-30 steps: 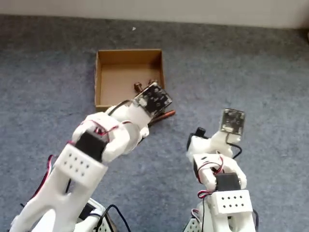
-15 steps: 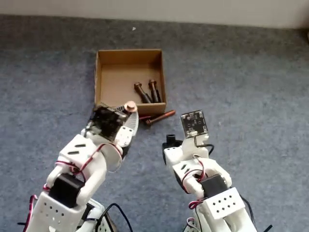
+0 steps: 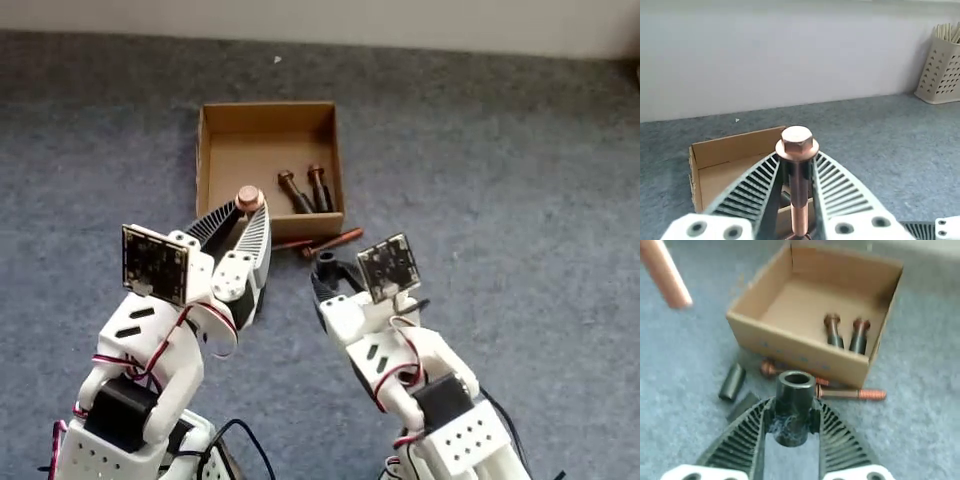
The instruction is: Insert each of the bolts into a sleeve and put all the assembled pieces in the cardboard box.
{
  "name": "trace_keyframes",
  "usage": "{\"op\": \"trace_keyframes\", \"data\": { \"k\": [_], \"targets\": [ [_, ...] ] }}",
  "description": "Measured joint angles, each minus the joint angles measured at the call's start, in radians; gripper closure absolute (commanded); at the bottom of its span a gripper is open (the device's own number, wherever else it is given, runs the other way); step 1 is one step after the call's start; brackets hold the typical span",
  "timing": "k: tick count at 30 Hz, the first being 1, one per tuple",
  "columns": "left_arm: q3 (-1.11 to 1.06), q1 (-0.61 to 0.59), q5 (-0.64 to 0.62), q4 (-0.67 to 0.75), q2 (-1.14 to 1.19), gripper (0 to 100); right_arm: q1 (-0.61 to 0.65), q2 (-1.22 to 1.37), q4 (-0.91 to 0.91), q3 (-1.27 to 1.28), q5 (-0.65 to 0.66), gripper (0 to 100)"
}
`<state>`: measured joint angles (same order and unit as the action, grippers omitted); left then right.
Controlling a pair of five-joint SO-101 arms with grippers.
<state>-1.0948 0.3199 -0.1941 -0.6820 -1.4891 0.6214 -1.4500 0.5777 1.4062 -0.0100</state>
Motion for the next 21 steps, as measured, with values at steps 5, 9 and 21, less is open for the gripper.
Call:
{"op": "trace_keyframes", "data": {
  "k": [5, 9, 21],
  "targets": [
    [0.000, -0.002, -0.032, 0.032, 0.000, 99, 0.006, -0.190, -0.005, 0.049, 0.008, 99.3],
    [0.000, 0.000, -0.057, 0.061, 0.000, 99, 0.072, -0.288, -0.005, 0.157, 0.118, 99.3],
    [0.000, 0.110, -0.060, 0.069, 0.000, 99, 0.133, -0.365, -0.080, 0.222, 0.175, 99.3]
  ]
}}
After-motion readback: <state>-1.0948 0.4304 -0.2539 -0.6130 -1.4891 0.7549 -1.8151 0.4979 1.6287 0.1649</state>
